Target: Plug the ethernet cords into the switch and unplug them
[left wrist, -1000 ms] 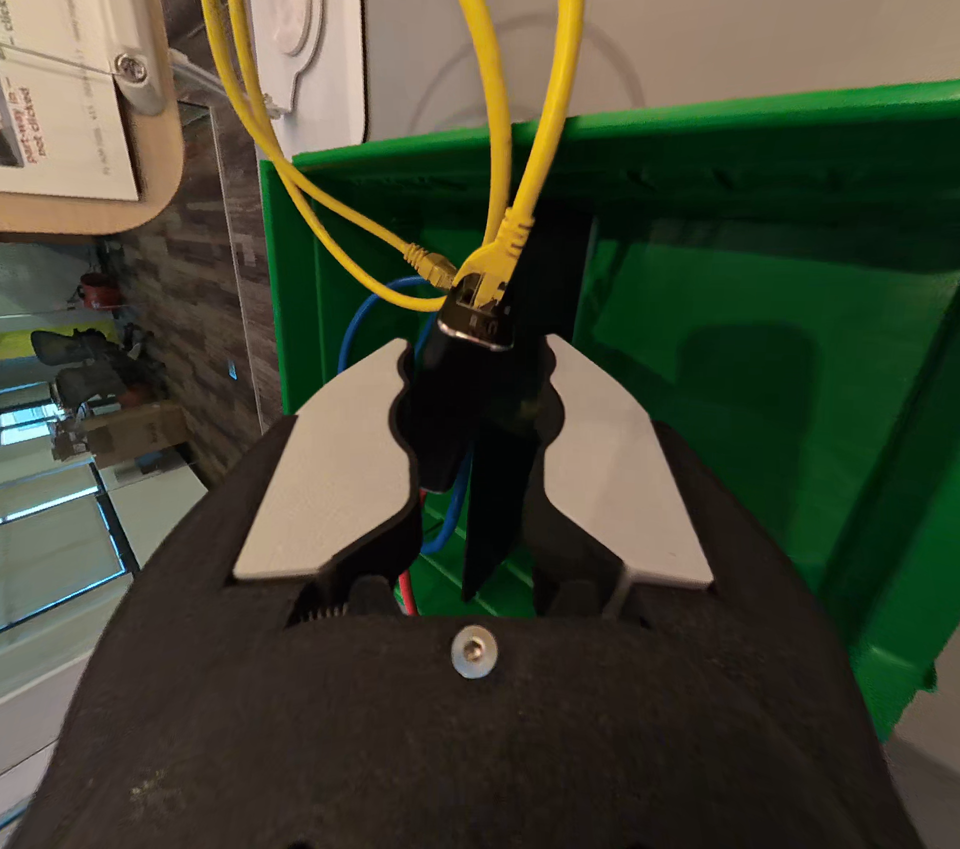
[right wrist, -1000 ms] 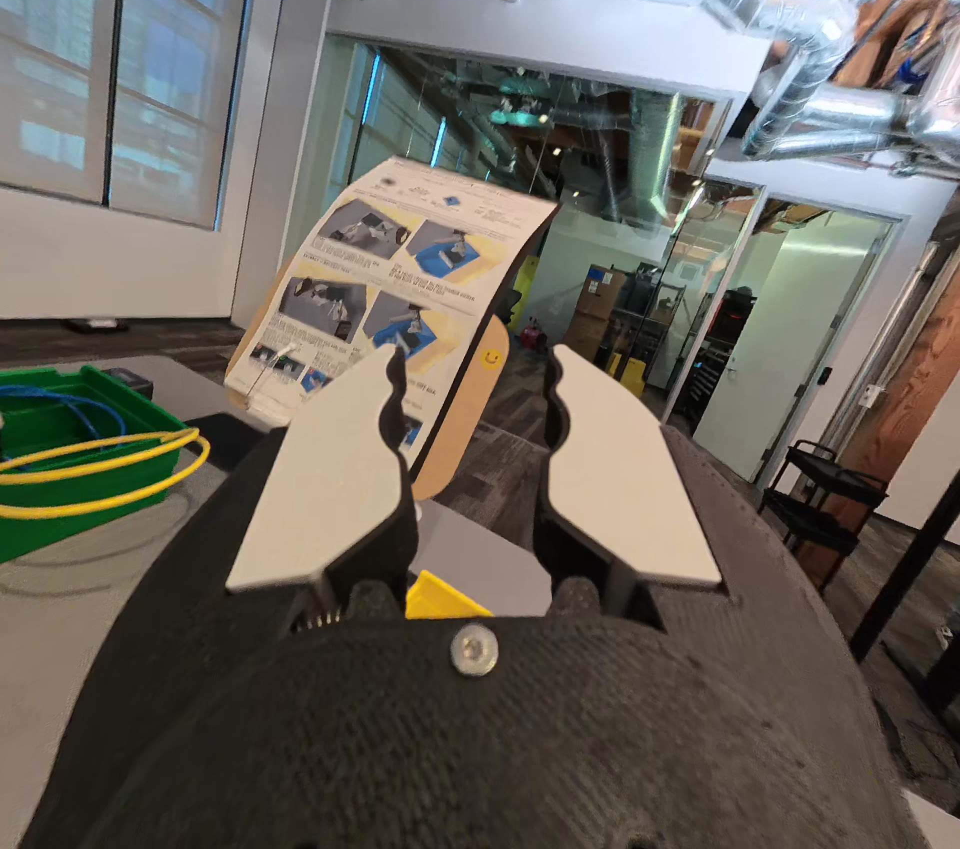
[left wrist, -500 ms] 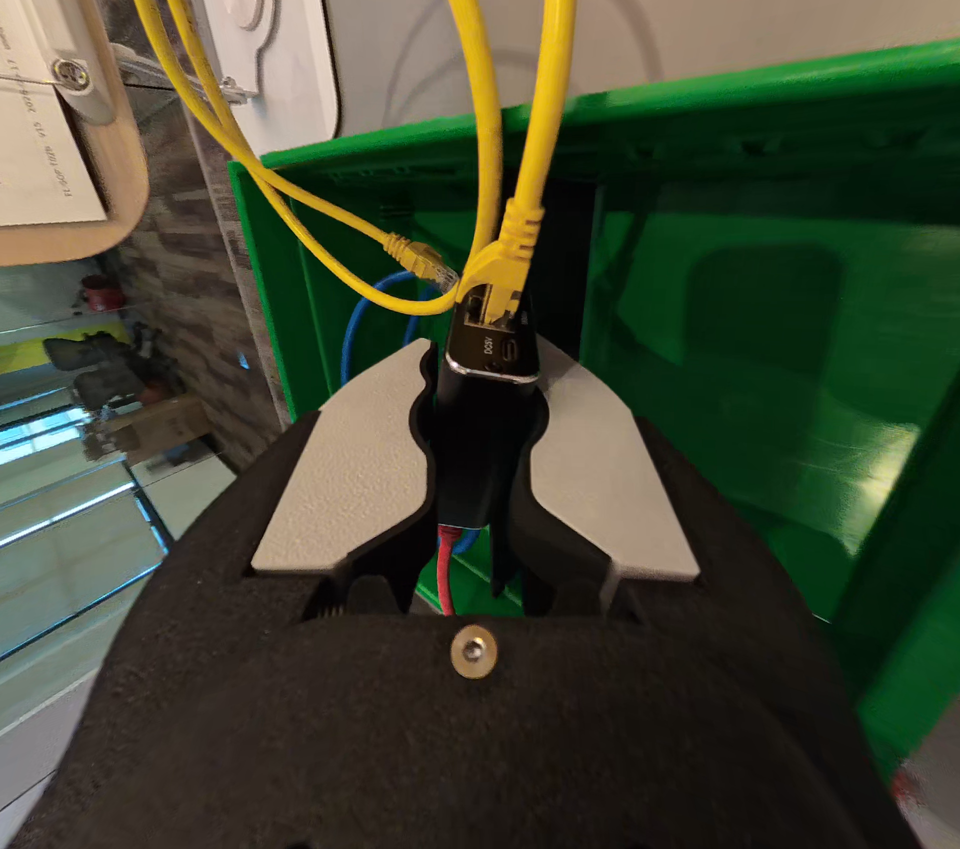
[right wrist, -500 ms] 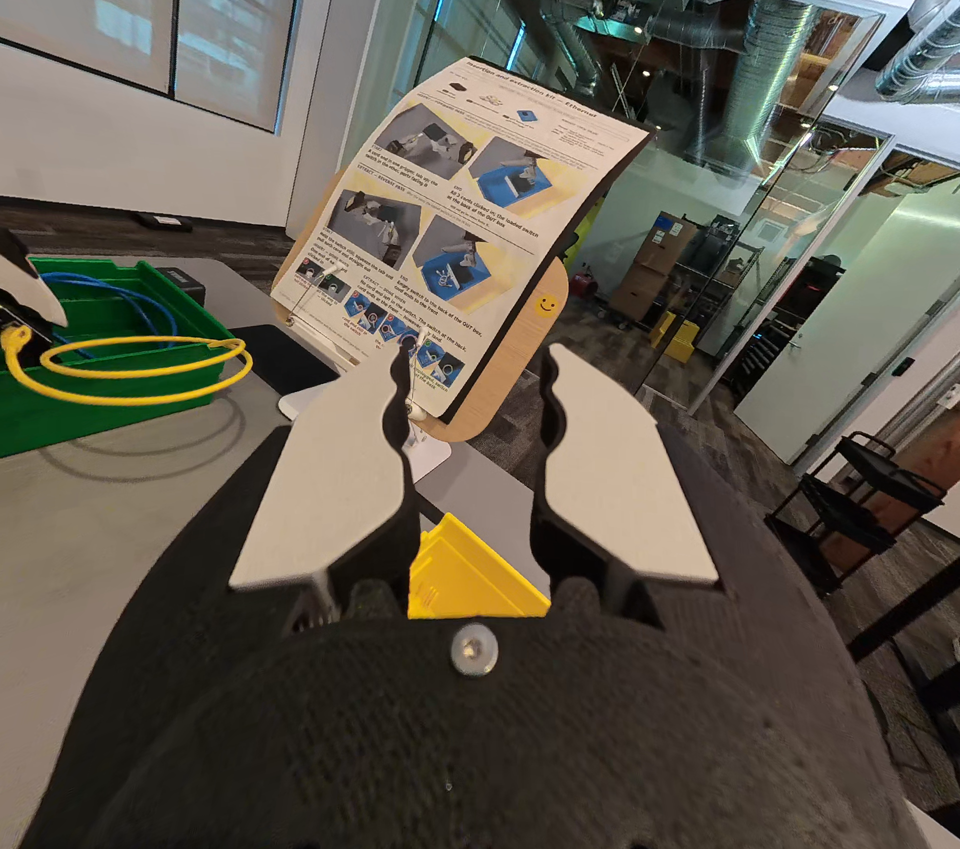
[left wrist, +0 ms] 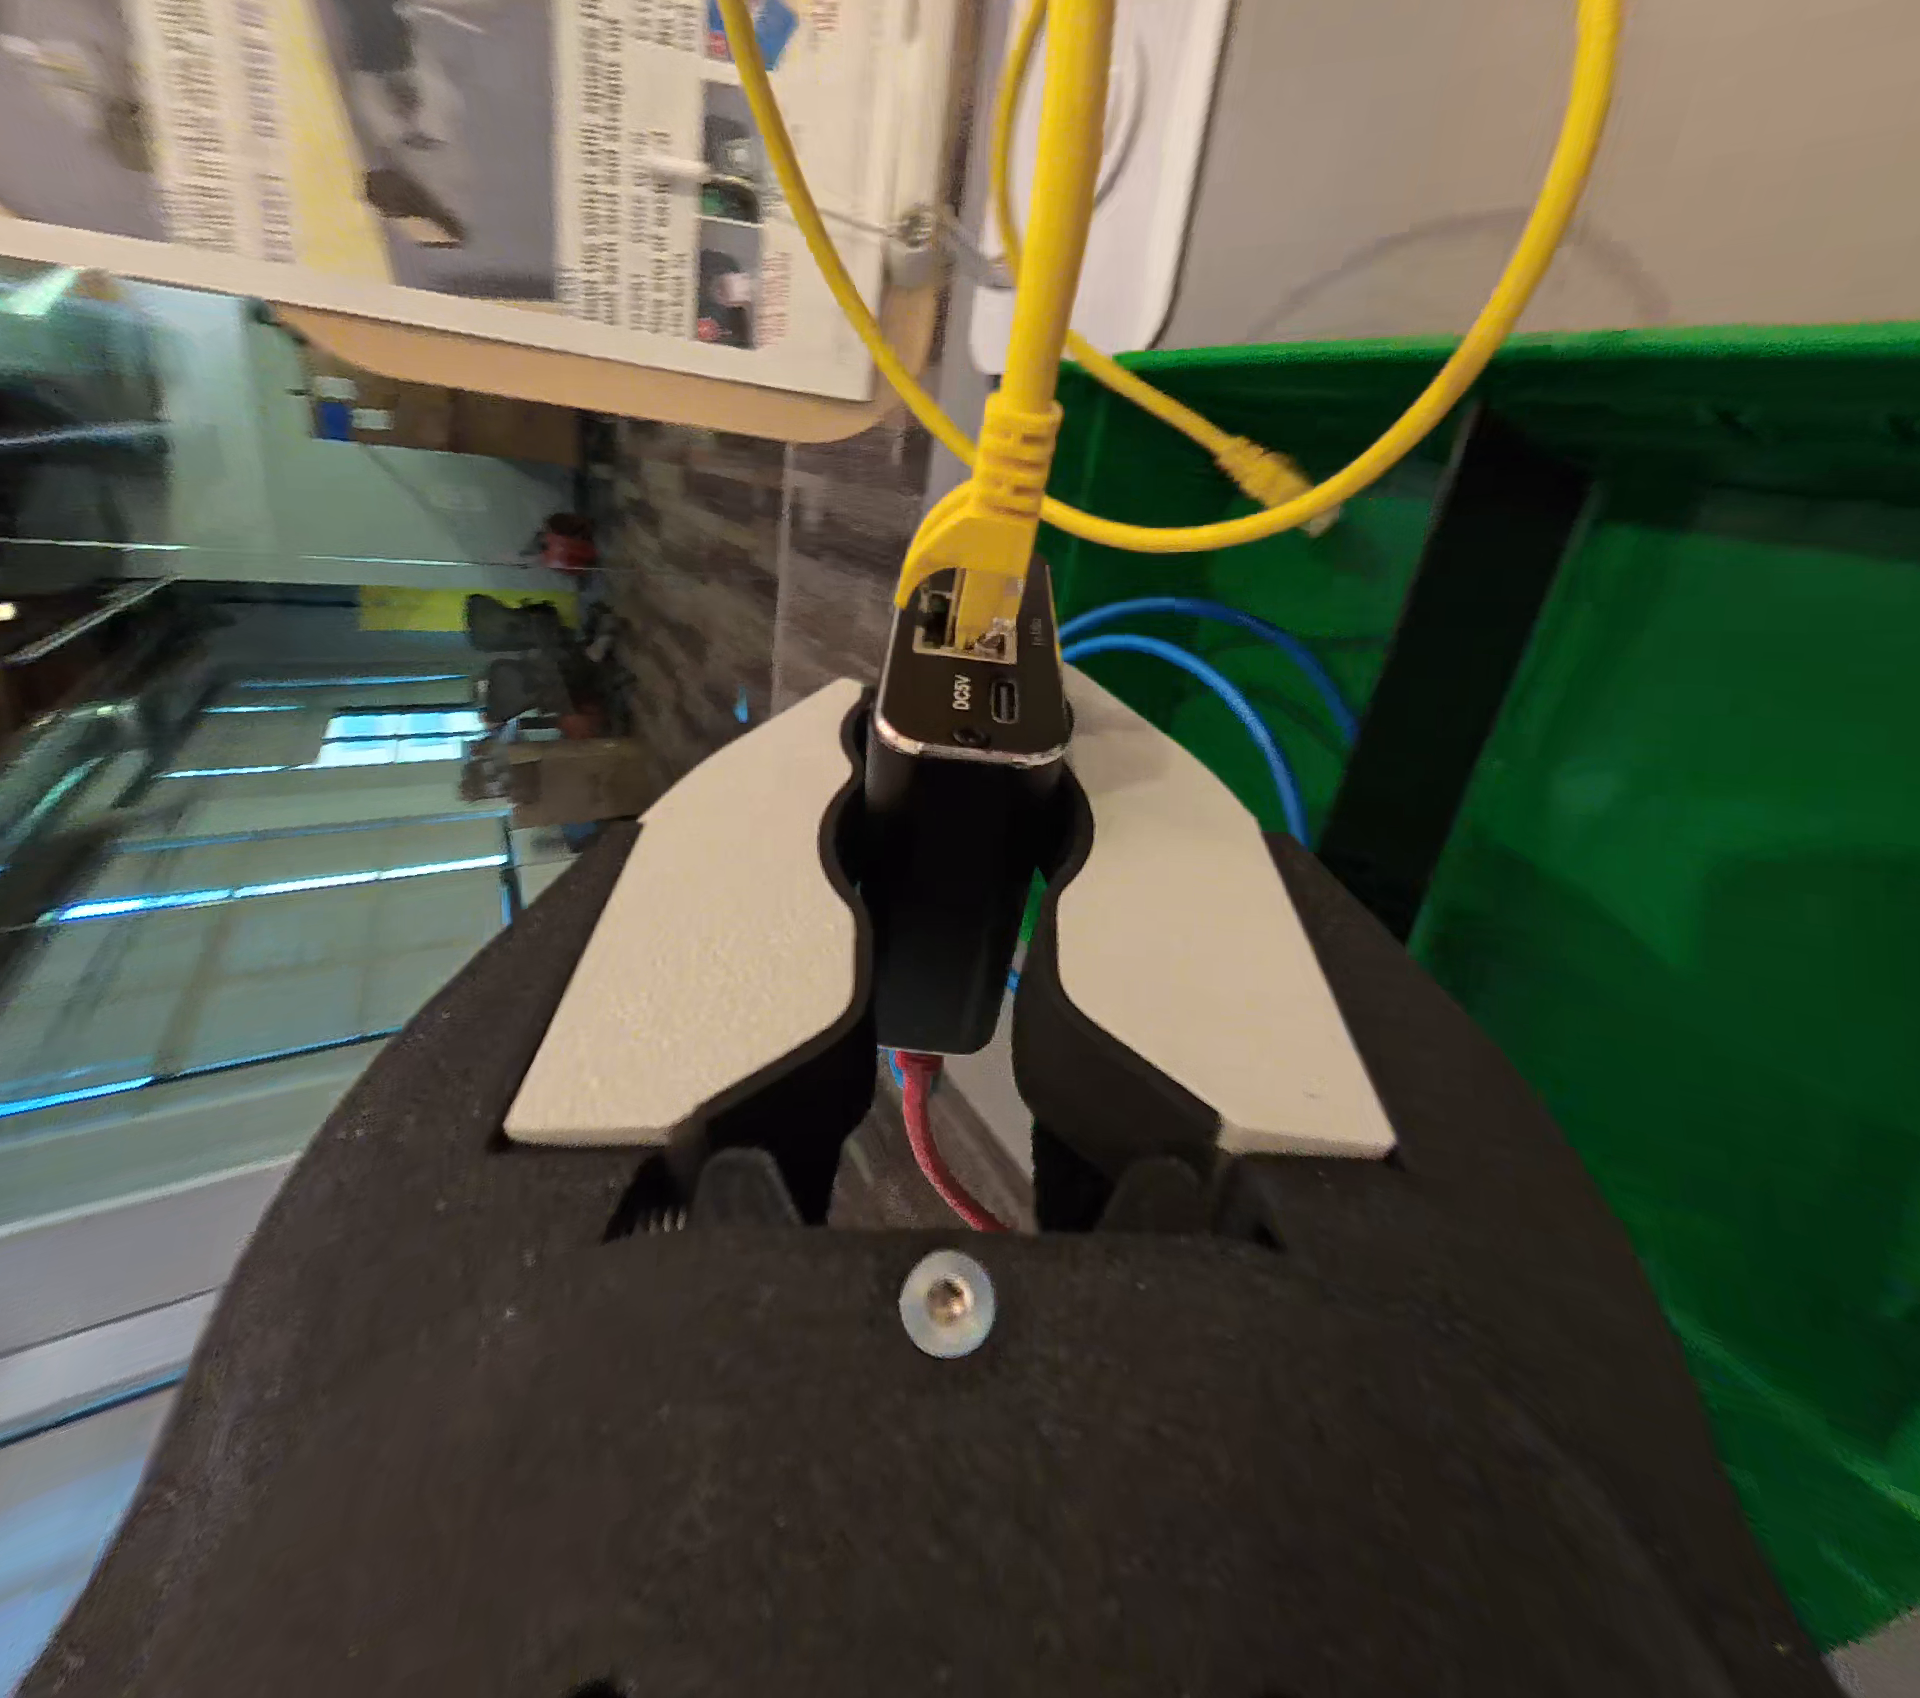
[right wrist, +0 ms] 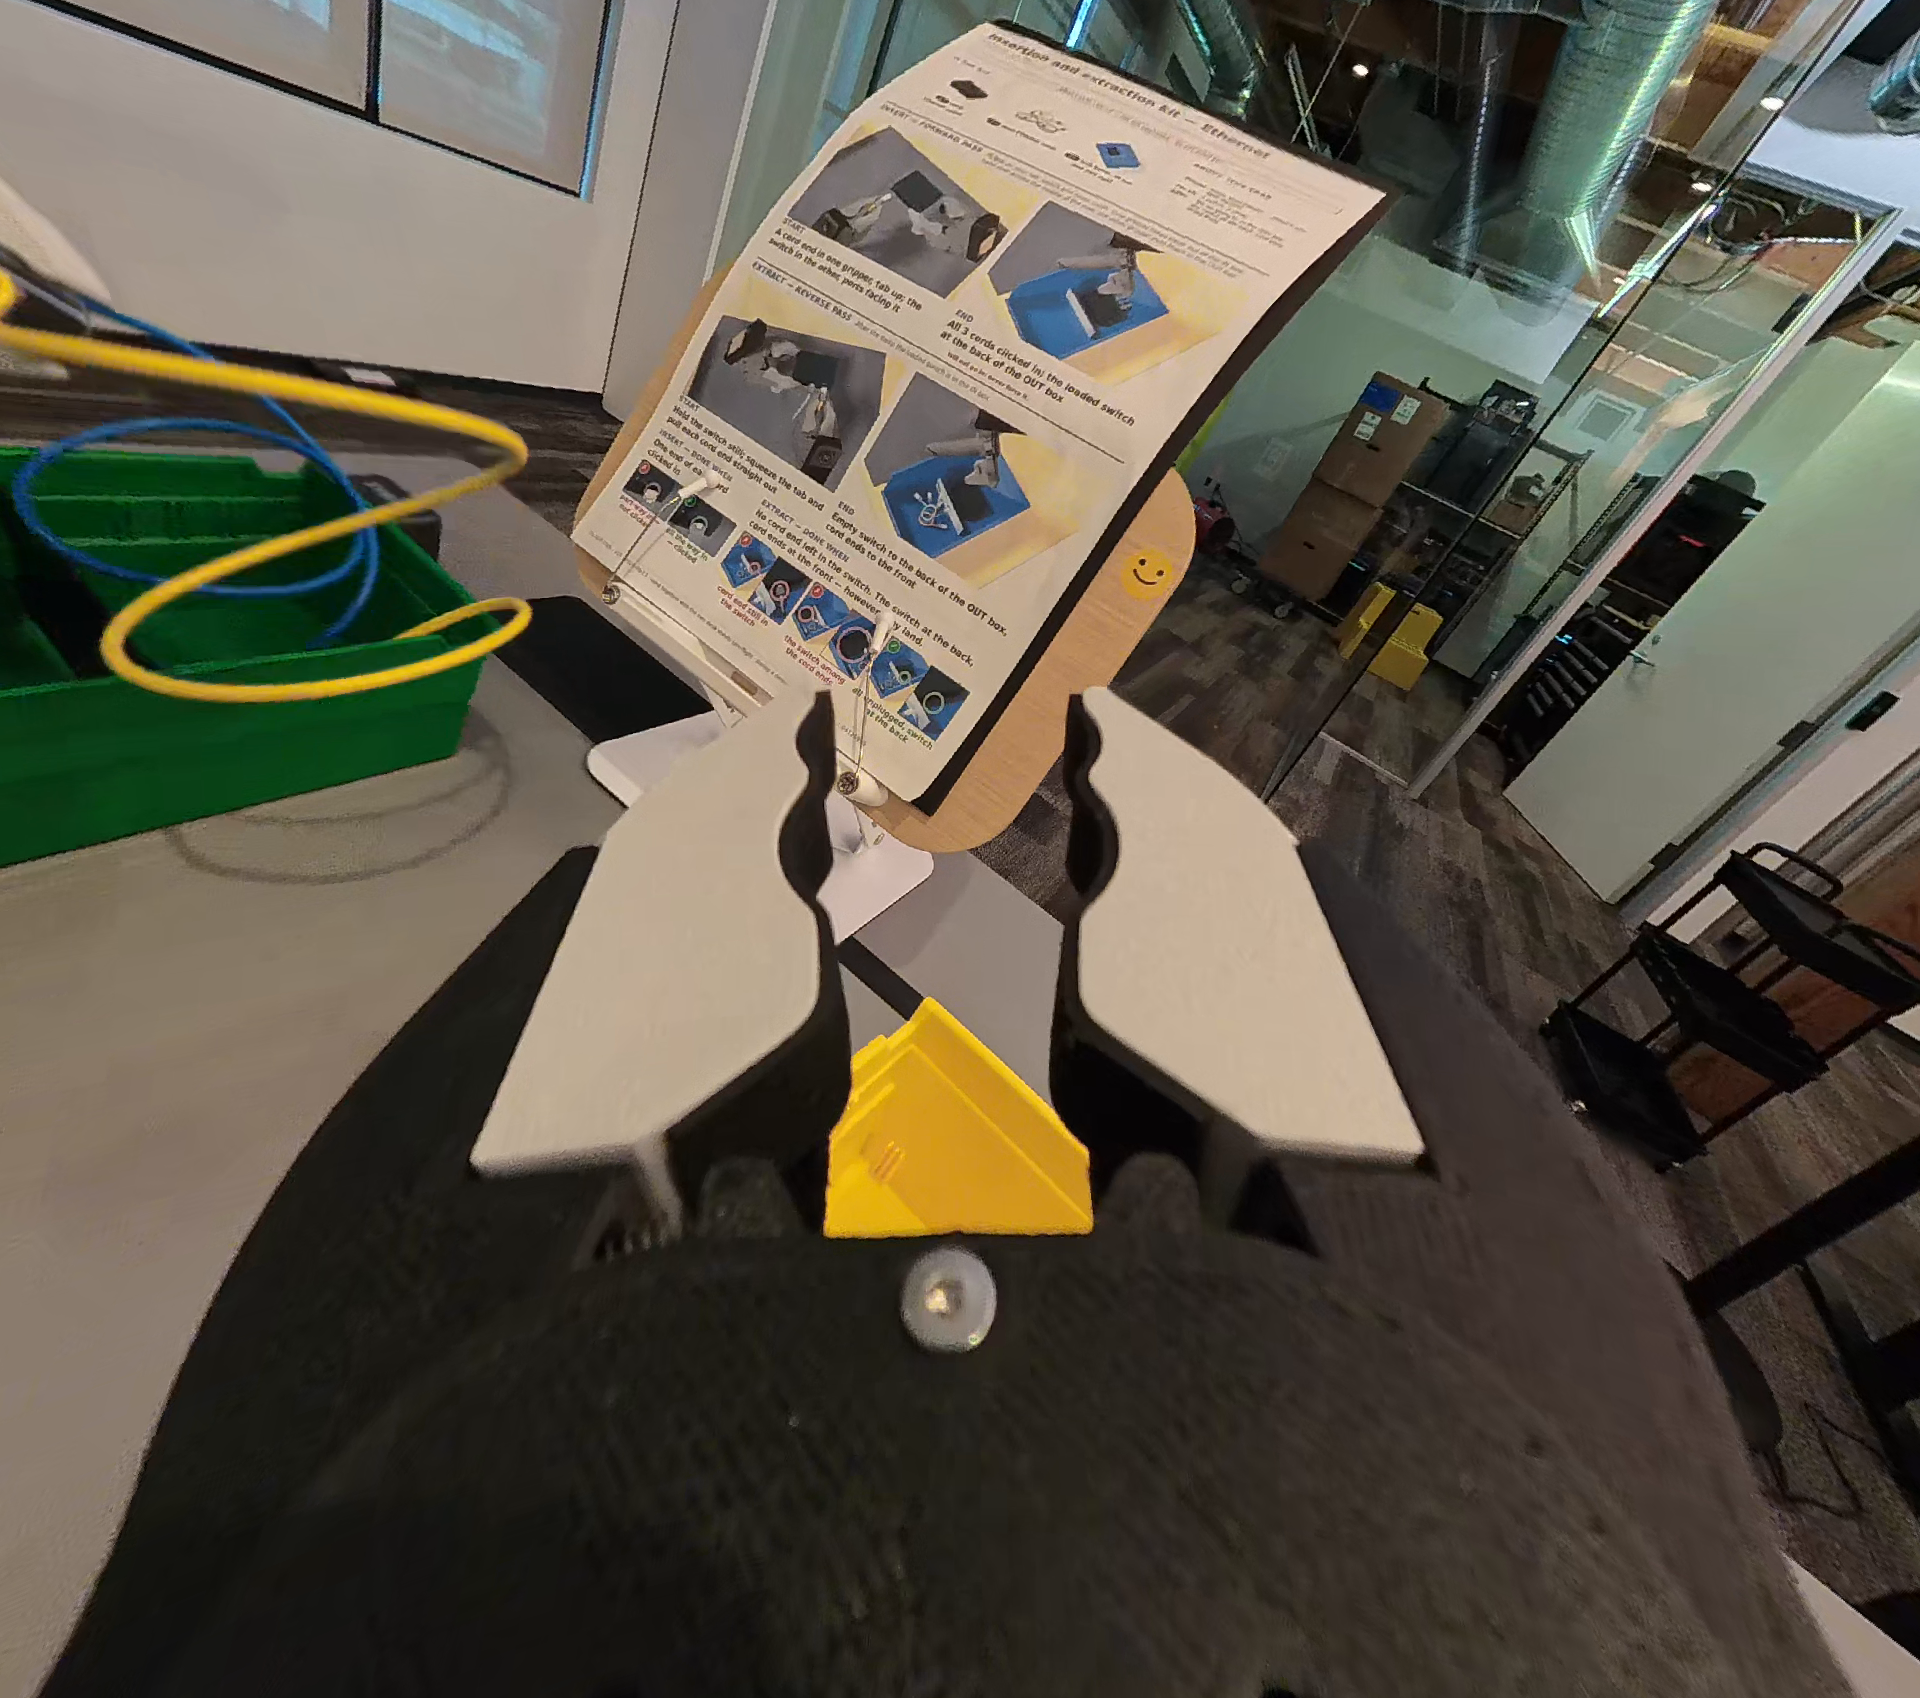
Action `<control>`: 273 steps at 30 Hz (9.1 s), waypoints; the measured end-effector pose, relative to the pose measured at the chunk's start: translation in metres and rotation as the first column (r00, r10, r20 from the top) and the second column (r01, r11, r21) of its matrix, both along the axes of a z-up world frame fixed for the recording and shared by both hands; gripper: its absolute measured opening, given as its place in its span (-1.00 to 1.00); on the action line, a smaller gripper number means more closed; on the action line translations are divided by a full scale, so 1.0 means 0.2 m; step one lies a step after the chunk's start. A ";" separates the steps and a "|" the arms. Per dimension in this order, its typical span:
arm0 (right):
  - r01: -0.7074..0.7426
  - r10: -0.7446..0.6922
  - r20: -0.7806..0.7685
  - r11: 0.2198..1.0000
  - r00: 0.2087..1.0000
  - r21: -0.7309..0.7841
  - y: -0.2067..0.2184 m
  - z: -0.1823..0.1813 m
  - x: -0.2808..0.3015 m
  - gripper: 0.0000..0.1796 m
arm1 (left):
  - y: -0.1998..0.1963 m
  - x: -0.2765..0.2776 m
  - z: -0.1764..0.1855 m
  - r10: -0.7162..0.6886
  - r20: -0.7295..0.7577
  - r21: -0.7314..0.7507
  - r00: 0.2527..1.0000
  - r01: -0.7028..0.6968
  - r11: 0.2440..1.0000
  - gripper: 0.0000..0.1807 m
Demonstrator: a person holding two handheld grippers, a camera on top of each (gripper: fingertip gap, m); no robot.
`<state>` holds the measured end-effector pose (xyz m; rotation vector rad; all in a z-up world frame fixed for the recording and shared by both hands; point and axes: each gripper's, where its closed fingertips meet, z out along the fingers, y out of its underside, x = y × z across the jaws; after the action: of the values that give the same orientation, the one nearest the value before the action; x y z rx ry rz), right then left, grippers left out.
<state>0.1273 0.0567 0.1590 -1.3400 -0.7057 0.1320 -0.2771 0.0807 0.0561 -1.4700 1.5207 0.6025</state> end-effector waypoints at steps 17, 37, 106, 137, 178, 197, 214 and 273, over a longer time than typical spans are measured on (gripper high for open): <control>0.051 -0.048 0.068 0.997 0.997 -0.050 0.05 -0.08 0.03 -0.52 | -0.11 0.14 1.12 0.009 -0.082 0.334 0.997 0.019 0.942 -0.71; 0.112 -0.112 0.011 0.991 0.994 -0.071 -0.08 -0.05 0.31 -0.53 | -0.19 1.01 0.62 -0.436 0.288 0.367 0.853 0.322 0.873 -0.71; -0.319 0.021 0.822 0.927 0.569 0.197 -0.23 -0.40 -0.91 -0.83 | -0.18 1.16 0.02 -0.503 0.101 0.265 0.858 0.465 0.845 -0.71; -0.261 0.157 0.857 0.965 0.491 -0.027 -0.20 -0.57 -0.78 -0.83 | -0.13 1.29 -0.17 -0.463 0.133 0.074 0.876 0.457 0.886 -0.69; -0.387 0.120 0.799 0.910 0.589 0.149 -0.21 -0.44 -0.82 -0.83 | -0.09 1.32 -0.01 -0.380 0.114 0.323 0.918 0.327 0.888 -0.67; -0.305 0.208 0.818 0.951 0.536 -0.041 -0.21 -0.55 -0.76 -0.83 | -0.08 1.36 -0.13 -0.374 0.022 0.279 0.927 0.354 0.893 -0.68; -0.387 0.198 0.714 0.915 0.672 0.110 -0.35 -0.27 -0.68 -0.84 | -0.04 0.94 0.29 -0.300 0.408 0.293 0.863 0.187 0.938 -0.67; 0.278 0.034 0.684 0.898 0.728 -0.340 -0.35 -1.10 0.11 -0.83 | -0.07 1.00 0.19 -0.271 0.308 0.186 0.912 0.222 0.957 -0.68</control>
<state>0.1499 -0.0129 -0.0620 -1.8823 -1.2521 -0.3671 -0.0777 0.0672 0.0939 -1.1728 1.3375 0.2905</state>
